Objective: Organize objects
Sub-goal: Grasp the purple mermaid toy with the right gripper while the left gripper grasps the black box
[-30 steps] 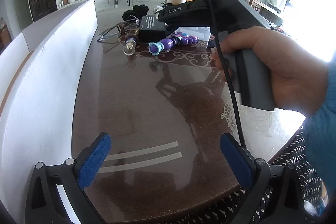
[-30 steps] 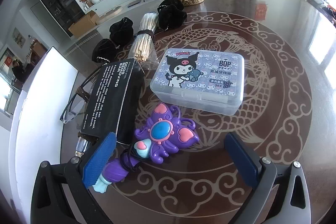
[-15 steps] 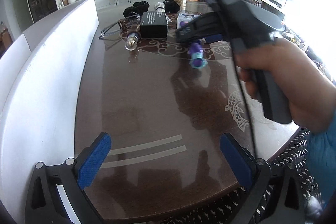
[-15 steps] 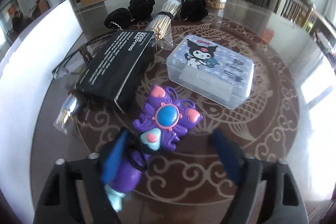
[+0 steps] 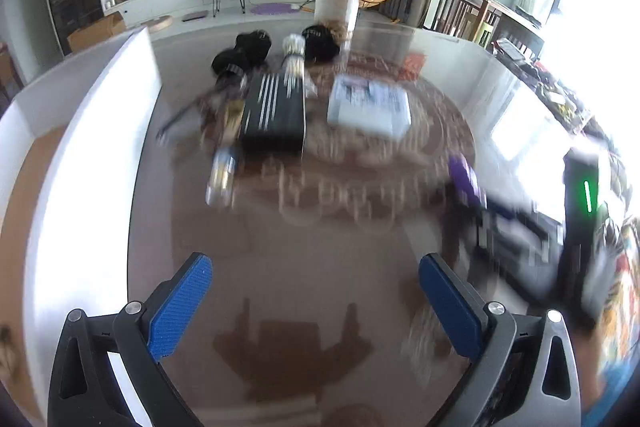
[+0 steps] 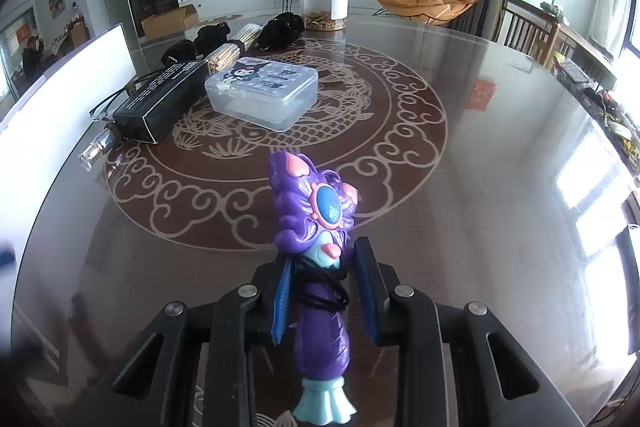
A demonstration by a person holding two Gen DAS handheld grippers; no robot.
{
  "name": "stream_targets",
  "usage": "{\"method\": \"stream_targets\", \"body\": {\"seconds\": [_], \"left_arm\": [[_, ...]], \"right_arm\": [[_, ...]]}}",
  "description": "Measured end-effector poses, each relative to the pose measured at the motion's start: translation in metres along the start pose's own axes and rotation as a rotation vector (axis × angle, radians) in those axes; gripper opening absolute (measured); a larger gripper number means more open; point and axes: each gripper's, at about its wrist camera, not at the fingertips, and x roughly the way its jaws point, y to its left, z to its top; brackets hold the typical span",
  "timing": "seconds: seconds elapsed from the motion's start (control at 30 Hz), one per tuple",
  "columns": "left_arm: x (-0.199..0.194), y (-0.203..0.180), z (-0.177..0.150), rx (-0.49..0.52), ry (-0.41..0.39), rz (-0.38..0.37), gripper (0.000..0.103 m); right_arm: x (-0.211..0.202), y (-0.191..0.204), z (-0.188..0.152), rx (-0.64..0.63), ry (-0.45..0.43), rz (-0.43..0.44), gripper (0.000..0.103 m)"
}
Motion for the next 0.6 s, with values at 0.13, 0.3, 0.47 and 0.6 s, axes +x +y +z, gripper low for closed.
{"method": "stream_targets", "body": {"seconds": [0.13, 0.3, 0.47, 0.6], "left_arm": [[0.054, 0.018, 0.083, -0.049, 0.017, 0.041, 0.103], [0.118, 0.034, 0.116, -0.066, 0.137, 0.114, 0.103], [0.123, 0.014, 0.109, 0.053, 0.093, 0.199, 0.058], [0.106, 0.0, 0.076, 0.047, 0.048, 0.203, 0.058]], "right_arm": [[0.001, 0.004, 0.002, 0.004, -0.015, -0.02, 0.031], [0.0, 0.0, -0.001, 0.023, -0.02, -0.001, 0.032], [0.0, 0.004, -0.003, 0.007, -0.021, -0.025, 0.032], [0.0, 0.003, -0.003, 0.013, -0.021, -0.019, 0.033]]}}
